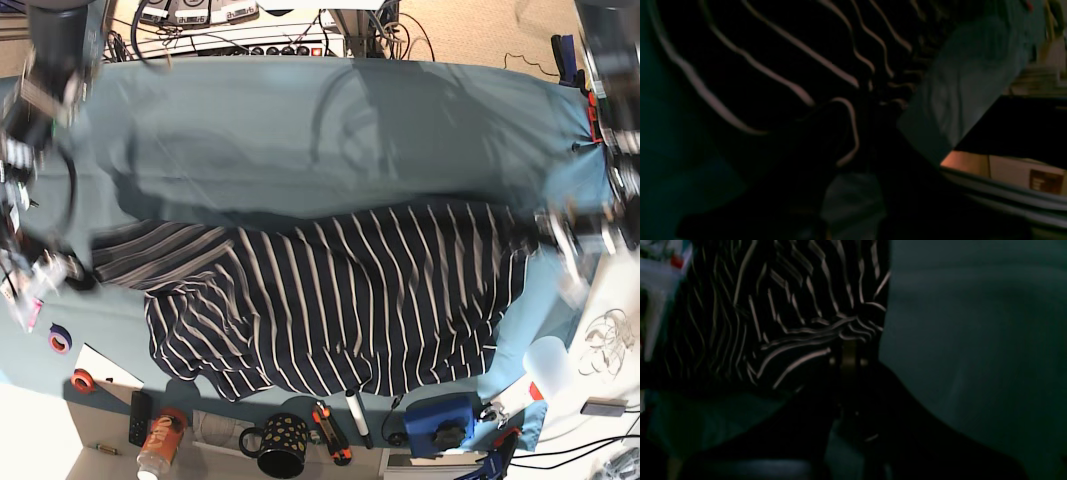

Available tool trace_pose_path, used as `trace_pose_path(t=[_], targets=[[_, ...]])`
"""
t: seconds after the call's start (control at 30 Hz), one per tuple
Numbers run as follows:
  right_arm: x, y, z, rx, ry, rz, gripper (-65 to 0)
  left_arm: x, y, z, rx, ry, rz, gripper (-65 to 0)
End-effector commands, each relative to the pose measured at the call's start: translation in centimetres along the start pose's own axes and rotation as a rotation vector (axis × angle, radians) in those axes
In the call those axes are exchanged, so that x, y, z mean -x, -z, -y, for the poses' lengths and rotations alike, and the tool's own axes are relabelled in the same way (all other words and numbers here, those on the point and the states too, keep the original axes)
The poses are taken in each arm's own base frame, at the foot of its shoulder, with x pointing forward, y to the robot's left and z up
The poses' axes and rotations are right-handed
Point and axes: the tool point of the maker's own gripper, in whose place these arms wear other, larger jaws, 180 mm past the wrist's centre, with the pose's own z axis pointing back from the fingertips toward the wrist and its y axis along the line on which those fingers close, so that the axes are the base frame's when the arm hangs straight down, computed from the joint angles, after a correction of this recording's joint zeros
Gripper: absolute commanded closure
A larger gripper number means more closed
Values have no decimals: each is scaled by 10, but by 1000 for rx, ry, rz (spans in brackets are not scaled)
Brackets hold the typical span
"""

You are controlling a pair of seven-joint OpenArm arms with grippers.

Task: Layout the t-shirt on the table in an organized manner, then fold the t-shirt properly
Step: 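Stretch the lifted edge taut between grippers and lay it down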

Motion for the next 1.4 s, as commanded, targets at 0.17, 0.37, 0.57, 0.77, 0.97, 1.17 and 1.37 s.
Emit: trace_pose_path(t=[0.17,0.37,0.57,0.77,0.97,1.17,1.37], targets=[[32,-42,11,2,31,49,0,22,-7,20,11,2,82,0],[82,-61,21,23,93,-22,0,49,-35,8,-61,-88,167,0],[111,-68,19,1,113,-73,0,66,-56,-3,-103,-137,197,0],[125,-72,19,2,129,-104,0,68,-57,-2,-99,-135,201,0],[151,-81,19,8,161,-161,0,78,-57,-12,-157,-126,148,0],[165,-85,19,14,178,-192,0,80,-57,-17,-186,-124,137,0],[176,-78,12,-7,214,-181,0,78,-58,-17,-187,-123,150,-37]])
